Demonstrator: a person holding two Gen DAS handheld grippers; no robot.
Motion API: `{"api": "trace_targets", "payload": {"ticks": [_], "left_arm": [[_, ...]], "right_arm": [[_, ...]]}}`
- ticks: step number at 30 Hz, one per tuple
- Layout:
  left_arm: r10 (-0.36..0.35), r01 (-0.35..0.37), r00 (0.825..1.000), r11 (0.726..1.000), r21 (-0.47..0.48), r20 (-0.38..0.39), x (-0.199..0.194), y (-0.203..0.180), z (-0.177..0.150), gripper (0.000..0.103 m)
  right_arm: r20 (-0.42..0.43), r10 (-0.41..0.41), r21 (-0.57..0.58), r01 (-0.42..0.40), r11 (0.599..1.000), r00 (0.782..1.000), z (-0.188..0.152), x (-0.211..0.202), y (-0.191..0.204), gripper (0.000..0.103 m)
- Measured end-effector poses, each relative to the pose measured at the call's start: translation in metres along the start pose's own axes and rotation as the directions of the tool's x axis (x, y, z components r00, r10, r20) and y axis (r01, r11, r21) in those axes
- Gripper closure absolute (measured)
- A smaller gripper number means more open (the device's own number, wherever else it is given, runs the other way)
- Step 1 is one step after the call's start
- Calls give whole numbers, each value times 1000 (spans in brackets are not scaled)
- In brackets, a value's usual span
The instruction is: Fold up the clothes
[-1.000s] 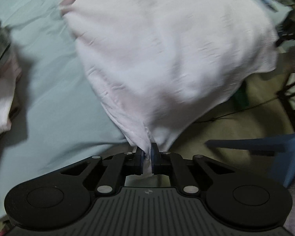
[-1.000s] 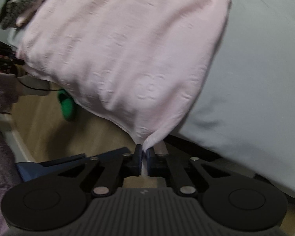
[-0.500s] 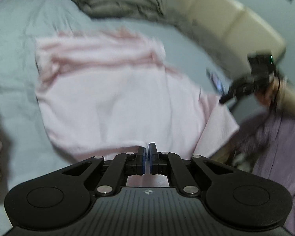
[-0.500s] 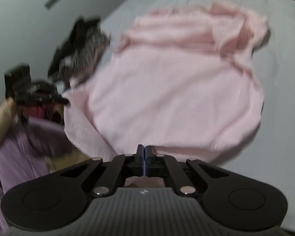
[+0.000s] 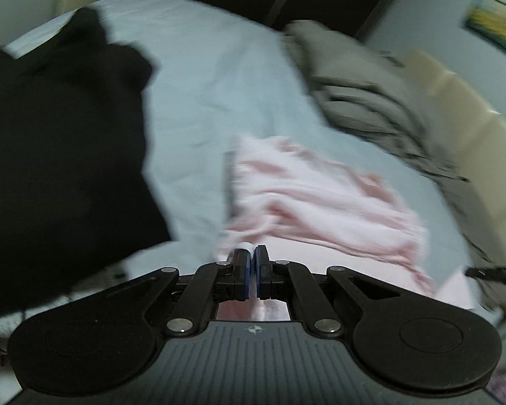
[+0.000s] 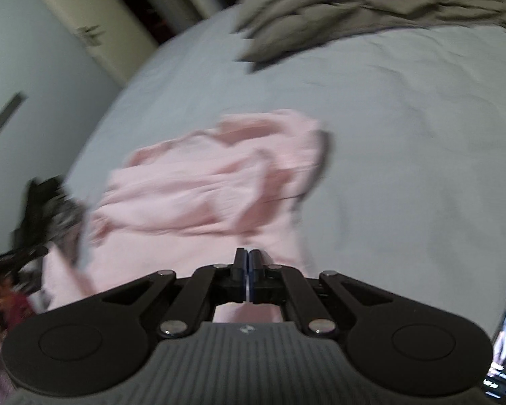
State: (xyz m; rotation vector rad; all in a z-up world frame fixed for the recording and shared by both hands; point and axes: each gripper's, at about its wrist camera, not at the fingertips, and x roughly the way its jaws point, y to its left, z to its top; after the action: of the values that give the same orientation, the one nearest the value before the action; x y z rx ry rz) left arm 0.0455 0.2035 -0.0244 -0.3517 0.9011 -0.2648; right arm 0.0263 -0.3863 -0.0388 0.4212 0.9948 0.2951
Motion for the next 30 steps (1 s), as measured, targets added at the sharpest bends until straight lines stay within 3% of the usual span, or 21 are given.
{"api": "trace_targets", "payload": {"ticks": [7,10,11,12,13,14,17,22,30], "left_arm": [[148,-150,986,988,-29,-73,35,5,2,101],[159,-162,984,986,-45,-75,36,1,4,89],[156,-160,986,986,-57,-65,33,-1,4,80],[153,-156,987,985,-69,-54,29,-3,4,68],[150,-153,988,985,-81,-43,25,-6,5,62],[141,-142,990,986,-87,-27,19,-7,4,54],[155,-154,988,986,-61,-2,3,-14,3,52],[156,-150,987,981,122,-42,-9,-40,-11,51],[217,-158,970,904,397,-109,-5,-67,-54,42]], "right_arm": [[-88,-178,41,182,983,980,-3,47,-16,97],[-114,-196,51,203,978,974,-3,55,-13,94],[-113,-199,51,205,977,974,-3,54,-11,92],[-106,-208,43,213,976,972,-2,51,-7,77],[-91,-217,27,220,975,972,0,47,-2,46],[-70,-223,13,225,974,972,0,41,4,38],[-17,-224,-27,224,974,974,1,25,21,39],[16,-173,-73,174,982,985,-8,7,42,39],[-66,-139,-126,130,984,988,-35,8,51,35]]}}
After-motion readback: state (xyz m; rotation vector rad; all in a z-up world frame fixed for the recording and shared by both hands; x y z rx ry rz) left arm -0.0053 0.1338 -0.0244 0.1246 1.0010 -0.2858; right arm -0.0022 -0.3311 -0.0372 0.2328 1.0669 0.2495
